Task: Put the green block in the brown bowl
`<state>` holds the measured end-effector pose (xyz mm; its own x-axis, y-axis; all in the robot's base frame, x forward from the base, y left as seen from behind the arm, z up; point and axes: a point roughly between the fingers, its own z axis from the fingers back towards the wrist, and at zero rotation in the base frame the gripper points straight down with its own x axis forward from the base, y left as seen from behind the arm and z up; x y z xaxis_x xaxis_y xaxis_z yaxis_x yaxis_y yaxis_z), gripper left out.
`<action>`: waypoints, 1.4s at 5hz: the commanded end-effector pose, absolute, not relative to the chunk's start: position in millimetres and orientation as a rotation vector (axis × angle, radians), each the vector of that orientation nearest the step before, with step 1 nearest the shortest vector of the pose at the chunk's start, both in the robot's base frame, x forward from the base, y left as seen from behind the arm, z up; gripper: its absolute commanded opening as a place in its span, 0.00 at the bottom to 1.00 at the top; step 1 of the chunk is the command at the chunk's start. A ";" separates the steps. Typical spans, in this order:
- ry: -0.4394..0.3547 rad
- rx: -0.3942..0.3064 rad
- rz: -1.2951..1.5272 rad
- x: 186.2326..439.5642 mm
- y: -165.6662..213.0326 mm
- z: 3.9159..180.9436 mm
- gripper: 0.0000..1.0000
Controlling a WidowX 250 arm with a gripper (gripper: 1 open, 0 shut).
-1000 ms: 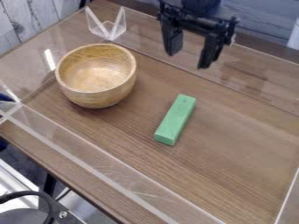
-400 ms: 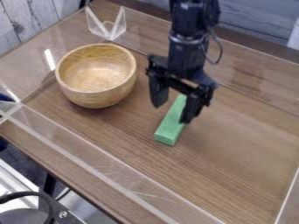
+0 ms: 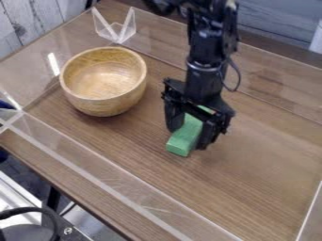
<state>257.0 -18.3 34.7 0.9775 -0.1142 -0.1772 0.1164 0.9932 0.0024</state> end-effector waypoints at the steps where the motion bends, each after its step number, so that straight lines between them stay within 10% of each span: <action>1: 0.144 0.012 -0.132 270.2 -22.5 35.2 1.00; 7: 0.200 -0.014 -0.149 272.9 -29.3 0.9 1.00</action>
<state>274.4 -26.0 21.8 0.9775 -0.1218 -0.1723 0.1220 0.9925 -0.0093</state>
